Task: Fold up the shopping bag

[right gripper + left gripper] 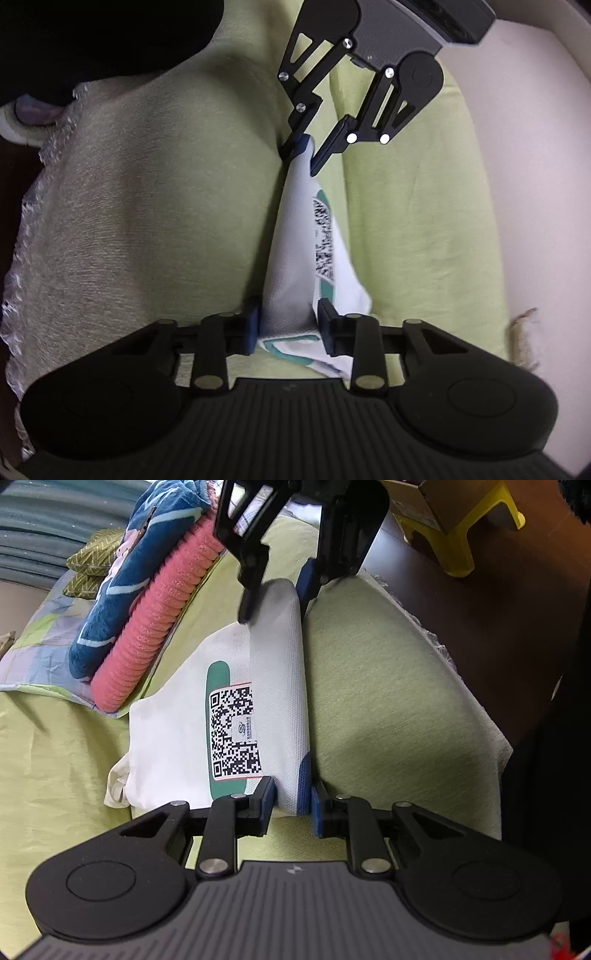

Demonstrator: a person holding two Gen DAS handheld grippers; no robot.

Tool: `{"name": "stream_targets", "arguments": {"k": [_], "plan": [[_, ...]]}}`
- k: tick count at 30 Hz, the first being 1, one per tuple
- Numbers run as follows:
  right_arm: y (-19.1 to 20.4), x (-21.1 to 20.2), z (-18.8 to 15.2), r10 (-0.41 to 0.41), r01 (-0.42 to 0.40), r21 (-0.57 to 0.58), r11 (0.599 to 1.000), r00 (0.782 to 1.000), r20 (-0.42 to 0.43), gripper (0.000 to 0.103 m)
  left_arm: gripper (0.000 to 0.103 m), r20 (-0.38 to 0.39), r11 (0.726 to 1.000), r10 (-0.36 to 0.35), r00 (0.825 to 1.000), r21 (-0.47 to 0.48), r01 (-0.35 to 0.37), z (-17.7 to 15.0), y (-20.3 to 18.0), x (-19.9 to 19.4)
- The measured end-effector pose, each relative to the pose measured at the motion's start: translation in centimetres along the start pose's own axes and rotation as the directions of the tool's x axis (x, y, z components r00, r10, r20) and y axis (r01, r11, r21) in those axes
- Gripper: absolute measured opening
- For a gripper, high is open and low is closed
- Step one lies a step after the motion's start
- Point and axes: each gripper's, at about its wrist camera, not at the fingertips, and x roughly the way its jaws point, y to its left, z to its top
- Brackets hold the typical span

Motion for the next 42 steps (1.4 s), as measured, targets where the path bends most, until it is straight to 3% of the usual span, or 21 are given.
{"name": "stream_targets", "arguments": {"k": [2,3,4,6,8,11,15,18,19,20,22,25,26,28,30,33,35,37,40,42], "plan": [[-0.5,0.6,-0.4,0.027,-0.027,0.02,0.999,1.0,0.01,0.024,0.022,0.011,0.999,-0.024,1.0,-0.034,0.024,-0.2,0.6,0.0],[-1.9,0.8,-0.3,0.076,-0.074,0.125,0.989,0.997,-0.008,0.023,0.022,0.014,0.997,-0.043,0.999,-0.063,0.044,-0.3,1.0,0.0],[-3.3,1.1,-0.3,0.126,-0.118,0.229,0.966,0.992,-0.022,0.023,0.022,0.017,0.991,-0.074,0.997,-0.113,0.075,-0.4,1.8,0.0],[-6.0,1.7,-0.2,0.229,-0.194,0.429,0.882,0.973,-0.032,0.023,0.023,0.031,0.961,-0.145,0.989,-0.234,0.148,-0.6,3.8,0.0],[-8.7,2.3,-0.5,0.333,-0.26,0.591,0.764,0.943,-0.016,0.023,0.026,0.052,0.916,-0.209,0.976,-0.338,0.214,-1.0,5.6,0.0],[-11.6,3.1,-1.8,0.461,-0.337,0.766,0.547,0.885,0.06,0.023,0.026,0.082,0.856,-0.292,0.953,-0.423,0.298,-1.5,7.5,-0.2],[-13.7,4.7,-5.6,0.531,-0.345,0.918,0.194,0.824,0.198,0.023,0.026,0.118,0.751,-0.37,0.921,-0.545,0.372,-2.5,10.2,0.5],[-14.2,5.8,-8.0,0.546,-0.312,0.947,-0.081,0.78,0.304,0.023,0.024,0.136,0.651,-0.42,0.897,-0.644,0.402,-3.6,12.2,1.8],[-14.2,6.3,-8.7,0.551,-0.296,0.944,-0.148,0.768,0.327,0.023,0.024,0.145,0.615,-0.435,0.889,-0.673,0.411,-4.0,12.8,2.2],[-14.2,6.7,-9.1,0.556,-0.276,0.938,-0.209,0.756,0.346,0.023,0.024,0.155,0.58,-0.449,0.88,-0.698,0.419,-4.4,13.2,2.6],[-14.3,7.2,-10.0,0.564,-0.234,0.922,-0.31,0.735,0.376,0.023,0.026,0.168,0.536,-0.46,0.872,-0.731,0.424,-4.9,13.7,3.1],[-14.4,7.4,-11.0,0.579,-0.163,0.891,-0.423,0.708,0.405,0.021,0.028,0.178,0.486,-0.453,0.873,-0.772,0.41,-5.5,14.0,3.3],[-14.4,7.5,-11.2,0.585,-0.146,0.884,-0.444,0.7,0.41,0.02,0.031,0.178,0.476,-0.445,0.878,-0.783,0.4,-5.6,14.0,3.3],[-14.4,8.2,-11.8,0.591,-0.101,0.863,-0.496,0.689,0.42,0.019,0.032,0.167,0.471,-0.414,0.895,-0.802,0.367,-5.9,14.0,2.8],[-14.3,8.8,-12.6,0.594,-0.058,0.839,-0.541,0.68,0.43,0.019,0.035,0.121,0.502,-0.365,0.923,-0.809,0.305,-5.6,13.9,1.9],[-14.6,9.3,-13.5,0.611,-0.017,0.827,-0.563,0.666,0.429,0.018,0.028,0.047,0.611,-0.266,0.963,-0.764,0.206,-4.6,13.4,-0.2],[-14.7,8.9,-13.7,0.628,0.005,0.828,-0.561,0.654,0.422,0.018,0.016,0.007,0.701,-0.179,0.984,-0.701,0.132,-3.3,12.5,-1.8],[-15.0,9.2,-13.6,0.644,0.024,0.829,-0.559,0.642,0.416,0.018,0.016,0.004,0.766,-0.122,0.993,-0.635,0.096,-2.0,11.7,-2.9],[-15.0,9.8,-13.8,0.655,0.047,0.823,-0.567,0.63,0.416,0.018,0.016,0.047,0.803,-0.114,0.992,-0.584,0.119,-0.7,11.3,-3.1],[-15.1,10.2,-13.8,0.658,0.055,0.819,-0.571,0.627,0.416,0.018,0.016,-0.002,0.822,-0.11,0.994,-0.563,0.09,-0.4,10.8,-1.5]]}}
